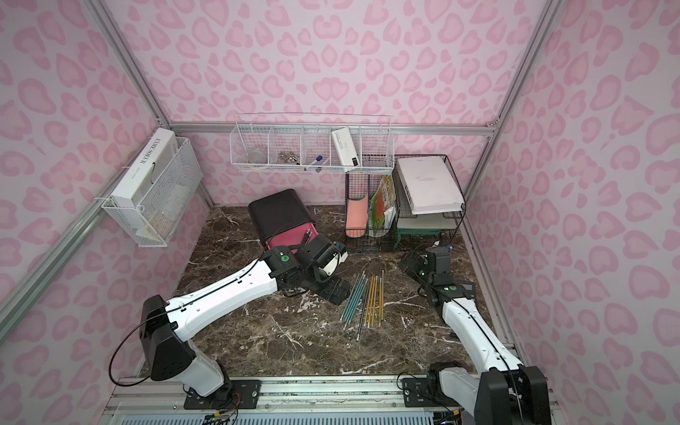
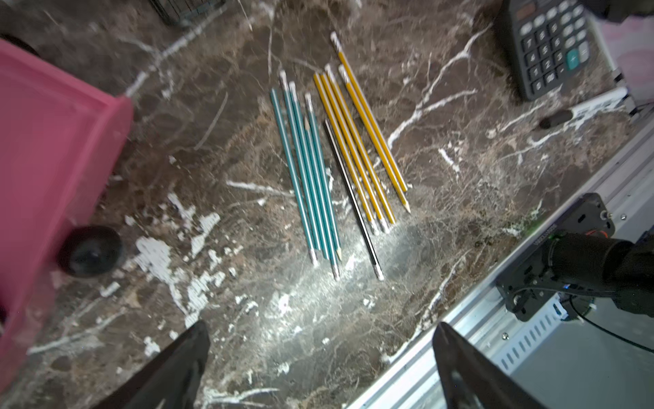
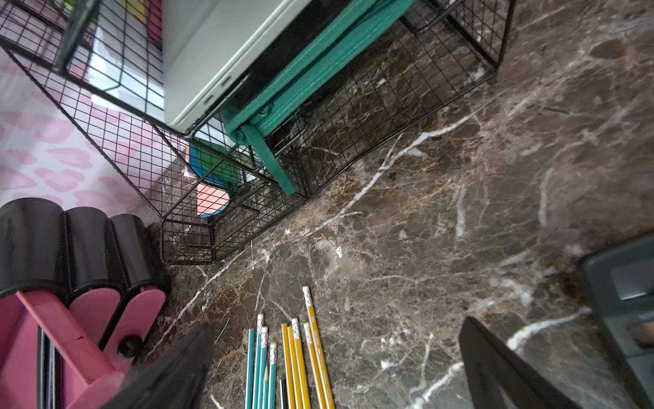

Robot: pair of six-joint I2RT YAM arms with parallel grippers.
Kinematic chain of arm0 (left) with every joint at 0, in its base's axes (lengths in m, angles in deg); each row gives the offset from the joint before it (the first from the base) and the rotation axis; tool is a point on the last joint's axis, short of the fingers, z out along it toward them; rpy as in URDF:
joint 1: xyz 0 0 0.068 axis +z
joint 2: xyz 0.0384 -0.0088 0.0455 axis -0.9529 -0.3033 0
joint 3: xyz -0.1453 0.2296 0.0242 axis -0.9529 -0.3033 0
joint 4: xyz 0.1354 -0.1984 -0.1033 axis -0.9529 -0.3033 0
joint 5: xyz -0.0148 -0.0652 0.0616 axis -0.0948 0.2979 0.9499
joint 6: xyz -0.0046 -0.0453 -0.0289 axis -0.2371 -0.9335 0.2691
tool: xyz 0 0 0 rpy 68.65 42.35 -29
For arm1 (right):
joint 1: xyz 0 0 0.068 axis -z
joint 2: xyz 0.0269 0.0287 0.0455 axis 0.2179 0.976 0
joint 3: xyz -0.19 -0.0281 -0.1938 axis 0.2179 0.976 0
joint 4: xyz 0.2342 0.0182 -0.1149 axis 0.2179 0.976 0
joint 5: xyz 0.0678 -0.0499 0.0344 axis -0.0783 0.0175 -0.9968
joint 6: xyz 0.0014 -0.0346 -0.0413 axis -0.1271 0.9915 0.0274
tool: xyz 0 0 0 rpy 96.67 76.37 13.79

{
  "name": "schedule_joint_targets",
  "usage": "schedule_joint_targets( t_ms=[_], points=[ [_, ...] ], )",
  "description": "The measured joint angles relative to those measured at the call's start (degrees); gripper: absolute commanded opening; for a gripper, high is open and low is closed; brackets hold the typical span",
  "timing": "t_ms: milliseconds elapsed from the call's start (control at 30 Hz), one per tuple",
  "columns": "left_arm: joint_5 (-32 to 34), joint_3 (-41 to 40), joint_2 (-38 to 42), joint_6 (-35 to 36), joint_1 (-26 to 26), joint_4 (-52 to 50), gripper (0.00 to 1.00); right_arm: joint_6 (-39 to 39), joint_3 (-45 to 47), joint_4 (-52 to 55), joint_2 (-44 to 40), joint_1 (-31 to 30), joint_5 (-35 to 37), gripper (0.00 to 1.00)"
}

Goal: Please place the pencils in the drawer according to their color
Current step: Place the pencil in the drawer, then pick up the pencil from the center of the board.

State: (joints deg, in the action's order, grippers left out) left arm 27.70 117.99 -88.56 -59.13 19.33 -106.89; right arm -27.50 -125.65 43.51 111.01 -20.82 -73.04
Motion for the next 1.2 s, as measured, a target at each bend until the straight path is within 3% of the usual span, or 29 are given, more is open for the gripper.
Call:
schedule_joint_targets(
  t_ms=[267,467,733,1200],
  points=[
    [-1.60,-3.54,-2.91,-9.73,-6.84,-3.85,0.98,1.92,-3.30,3.28,1.62,0.39,-4.28,1.00],
    [-2.80,-0.74,-9.57,-14.45,-10.43,-3.98,0.98,3.21,-4.20,6.12,1.51,1.46,-5.01,1.00],
    [-3.91,7.37,-18.80,-14.34,-11.82,-4.57,0.96,4.63,-5.05,8.24,1.27,4.33,-5.40,1.00],
    [-4.81,8.68,-26.40,-9.84,-11.82,-5.55,0.74,5.14,-6.60,11.39,1.38,7.19,-6.19,1.00]
  ],
)
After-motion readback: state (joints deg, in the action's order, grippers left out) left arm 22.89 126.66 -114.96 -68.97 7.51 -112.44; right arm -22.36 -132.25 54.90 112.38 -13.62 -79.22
